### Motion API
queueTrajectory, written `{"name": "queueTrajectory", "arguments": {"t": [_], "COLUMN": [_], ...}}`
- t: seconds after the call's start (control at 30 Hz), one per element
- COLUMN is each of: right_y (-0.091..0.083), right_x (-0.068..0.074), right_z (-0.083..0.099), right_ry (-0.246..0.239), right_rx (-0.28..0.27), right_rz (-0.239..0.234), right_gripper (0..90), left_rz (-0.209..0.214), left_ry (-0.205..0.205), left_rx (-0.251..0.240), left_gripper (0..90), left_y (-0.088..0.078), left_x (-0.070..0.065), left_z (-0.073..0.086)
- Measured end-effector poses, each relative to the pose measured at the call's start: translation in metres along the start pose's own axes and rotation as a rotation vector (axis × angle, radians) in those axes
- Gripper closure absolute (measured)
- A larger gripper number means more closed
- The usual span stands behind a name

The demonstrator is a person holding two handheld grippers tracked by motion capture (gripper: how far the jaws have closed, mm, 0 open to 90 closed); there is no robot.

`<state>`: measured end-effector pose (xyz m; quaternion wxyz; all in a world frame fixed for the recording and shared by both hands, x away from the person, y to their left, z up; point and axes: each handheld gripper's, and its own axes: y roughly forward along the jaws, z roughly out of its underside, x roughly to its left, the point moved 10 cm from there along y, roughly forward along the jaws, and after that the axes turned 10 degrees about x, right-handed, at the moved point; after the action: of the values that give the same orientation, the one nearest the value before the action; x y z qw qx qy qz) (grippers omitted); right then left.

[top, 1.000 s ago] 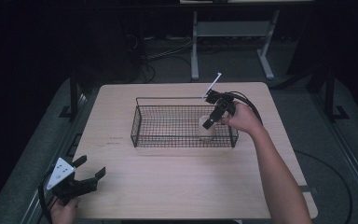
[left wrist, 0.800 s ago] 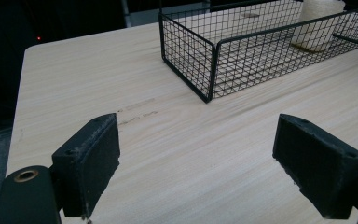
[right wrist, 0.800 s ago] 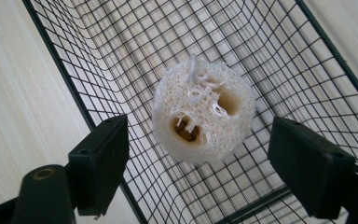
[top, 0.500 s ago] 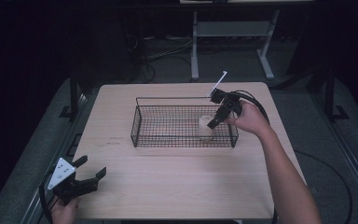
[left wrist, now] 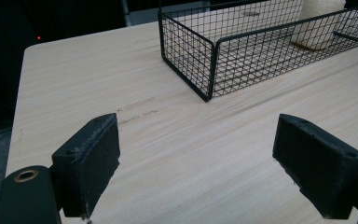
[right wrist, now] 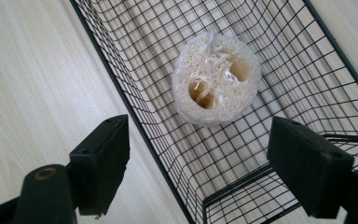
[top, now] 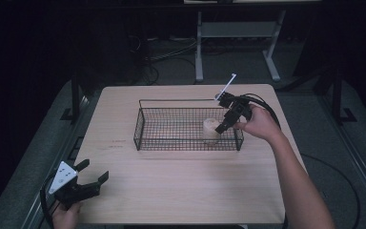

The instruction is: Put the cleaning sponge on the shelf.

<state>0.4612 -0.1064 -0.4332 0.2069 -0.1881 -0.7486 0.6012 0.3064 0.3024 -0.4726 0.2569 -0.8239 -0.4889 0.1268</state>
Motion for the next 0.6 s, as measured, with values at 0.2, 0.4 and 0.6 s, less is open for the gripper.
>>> {"name": "queueTrajectory", "arguments": {"t": [0.2, 0.4, 0.6], "right_y": [-0.002, -0.005, -0.006], "right_x": [0.003, 0.006, 0.012], "right_z": [0.006, 0.014, 0.02], "right_ry": [0.0, -0.006, -0.015], "right_rx": [-0.008, -0.007, -0.015], "right_rz": [-0.001, 0.008, 0.004], "right_gripper": [20.7, 20.7, 20.4], "left_rz": [0.001, 0.002, 0.002], "left_ry": [0.0, 0.0, 0.0], "left_rx": [0.002, 0.0, 0.001], "left_gripper": [13.9, 13.9, 13.9], "left_y": [0.0, 0.0, 0.001], "left_x": [0.0, -0.001, -0.001], "left_z": [0.0, 0.0, 0.0]}}
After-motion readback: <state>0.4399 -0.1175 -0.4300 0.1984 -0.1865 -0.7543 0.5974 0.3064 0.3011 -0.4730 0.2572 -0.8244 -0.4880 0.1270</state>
